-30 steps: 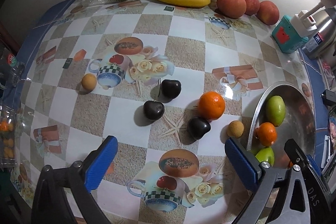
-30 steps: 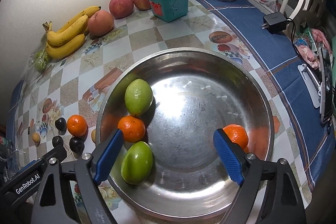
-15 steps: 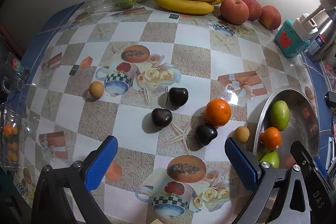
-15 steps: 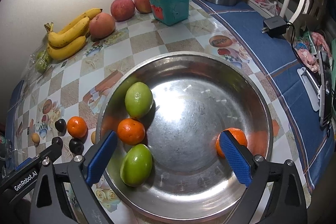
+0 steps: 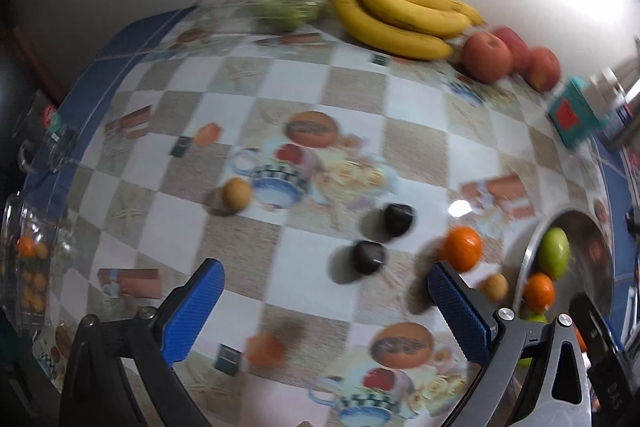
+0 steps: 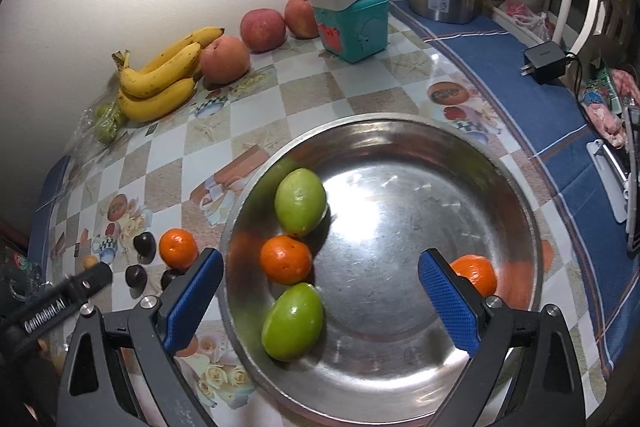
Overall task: Organize fruits
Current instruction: 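Lift both open tools out of the bowl and back toward the fruit pile, then lower both open tools over the black plums on the tablecloth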
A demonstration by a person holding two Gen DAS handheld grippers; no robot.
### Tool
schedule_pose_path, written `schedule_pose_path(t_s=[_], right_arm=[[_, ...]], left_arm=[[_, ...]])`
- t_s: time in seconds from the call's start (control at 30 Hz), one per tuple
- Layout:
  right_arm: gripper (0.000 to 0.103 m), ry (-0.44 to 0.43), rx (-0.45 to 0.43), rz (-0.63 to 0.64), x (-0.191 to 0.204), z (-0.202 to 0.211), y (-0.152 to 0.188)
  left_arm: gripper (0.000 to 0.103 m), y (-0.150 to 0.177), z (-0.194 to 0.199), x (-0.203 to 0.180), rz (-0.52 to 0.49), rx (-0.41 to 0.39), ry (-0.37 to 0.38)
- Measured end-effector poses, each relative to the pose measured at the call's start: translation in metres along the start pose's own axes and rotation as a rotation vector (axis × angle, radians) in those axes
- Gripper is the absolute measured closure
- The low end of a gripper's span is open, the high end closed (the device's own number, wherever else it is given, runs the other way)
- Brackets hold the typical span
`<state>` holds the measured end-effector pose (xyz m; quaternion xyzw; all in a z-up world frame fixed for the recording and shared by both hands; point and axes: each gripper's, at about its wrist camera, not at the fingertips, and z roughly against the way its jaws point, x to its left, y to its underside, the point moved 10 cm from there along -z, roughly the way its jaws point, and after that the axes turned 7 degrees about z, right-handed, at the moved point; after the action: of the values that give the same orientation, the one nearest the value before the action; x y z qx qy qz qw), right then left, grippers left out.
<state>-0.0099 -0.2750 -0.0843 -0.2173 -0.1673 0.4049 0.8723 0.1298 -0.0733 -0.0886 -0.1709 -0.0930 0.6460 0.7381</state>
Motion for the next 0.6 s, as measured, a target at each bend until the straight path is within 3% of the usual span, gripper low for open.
schedule_pose_path(t_s=[0.27,0.6], right_arm=[[0.005,-0.056,0.003,0.036,0.025,-0.002,0.002],[0.005,-0.173,-0.013,0.171,0.091,0.000,0.003]], left_arm=[[0.000,-0.017,0.001,0.046,0.105,-0.015,-0.022],[0.000,-0.023,0.001,0.062,0.109,-0.015,-0.011]])
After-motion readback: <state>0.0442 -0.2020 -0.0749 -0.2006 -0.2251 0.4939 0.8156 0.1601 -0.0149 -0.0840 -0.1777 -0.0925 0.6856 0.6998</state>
